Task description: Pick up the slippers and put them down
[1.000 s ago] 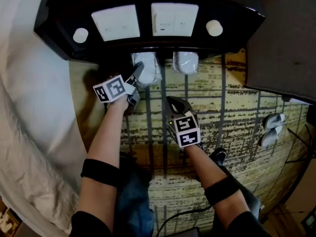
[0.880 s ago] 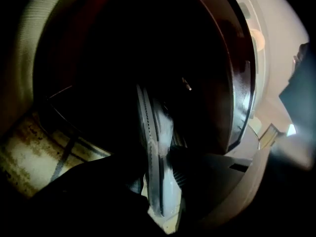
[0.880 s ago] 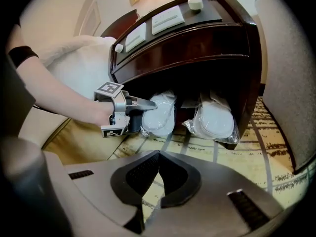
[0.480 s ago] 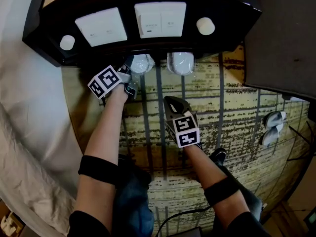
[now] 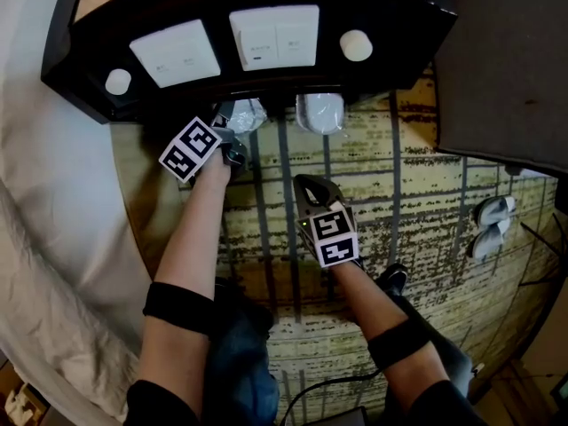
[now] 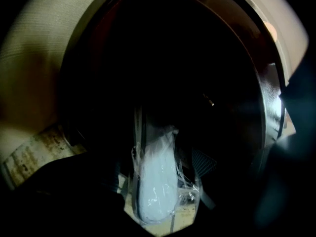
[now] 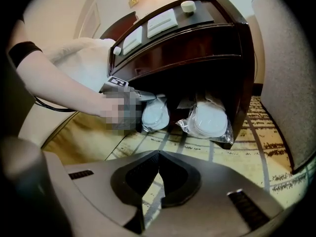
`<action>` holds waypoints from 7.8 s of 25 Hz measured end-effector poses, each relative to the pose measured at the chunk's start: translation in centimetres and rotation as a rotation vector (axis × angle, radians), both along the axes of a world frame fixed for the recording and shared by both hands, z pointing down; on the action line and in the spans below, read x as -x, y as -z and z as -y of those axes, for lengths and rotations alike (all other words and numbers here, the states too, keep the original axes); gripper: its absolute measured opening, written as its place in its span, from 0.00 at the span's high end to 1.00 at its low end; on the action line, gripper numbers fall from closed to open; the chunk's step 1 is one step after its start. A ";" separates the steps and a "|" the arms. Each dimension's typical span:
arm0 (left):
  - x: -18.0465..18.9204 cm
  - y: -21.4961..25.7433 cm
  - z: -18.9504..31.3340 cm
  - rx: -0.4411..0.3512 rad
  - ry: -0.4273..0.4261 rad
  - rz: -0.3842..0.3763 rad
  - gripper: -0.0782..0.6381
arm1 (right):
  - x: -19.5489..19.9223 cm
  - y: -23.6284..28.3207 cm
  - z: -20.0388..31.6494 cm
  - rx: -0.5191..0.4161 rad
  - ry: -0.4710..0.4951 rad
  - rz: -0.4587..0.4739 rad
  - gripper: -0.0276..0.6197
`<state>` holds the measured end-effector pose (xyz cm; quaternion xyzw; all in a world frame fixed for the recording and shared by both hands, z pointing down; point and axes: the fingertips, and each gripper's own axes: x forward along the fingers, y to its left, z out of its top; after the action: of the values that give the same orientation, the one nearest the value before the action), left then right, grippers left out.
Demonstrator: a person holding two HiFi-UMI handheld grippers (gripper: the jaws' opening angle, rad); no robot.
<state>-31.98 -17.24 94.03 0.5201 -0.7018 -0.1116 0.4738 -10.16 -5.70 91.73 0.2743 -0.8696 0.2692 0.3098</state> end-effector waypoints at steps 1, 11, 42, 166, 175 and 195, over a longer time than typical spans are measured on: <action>0.2 0.2 -0.2 0.007 0.006 0.023 0.25 | -0.1 0.0 0.0 0.001 -0.003 -0.001 0.95; -1.6 6.0 -7.9 0.154 -0.075 0.154 0.43 | -3.1 6.5 -1.7 0.034 -0.018 -0.033 0.95; -18.1 71.5 -24.8 -0.041 -0.555 0.555 0.88 | -14.5 66.4 -4.6 -0.187 0.074 0.072 0.95; -17.5 7.0 -8.1 -0.153 -0.772 0.644 0.89 | -4.9 -5.1 12.3 0.379 -0.970 1.106 0.77; -20.6 13.2 -12.2 -0.107 -0.772 0.579 0.89 | -8.7 1.1 4.2 0.446 -0.988 1.045 0.77; -25.9 18.3 -17.5 -0.054 -0.865 0.552 0.89 | -17.4 3.6 -12.4 0.586 -1.091 0.839 0.77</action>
<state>-6.12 0.28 75.74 0.7850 -0.5183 0.2180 0.2599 7.22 6.68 88.16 0.4471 -0.5481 0.6873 -0.1651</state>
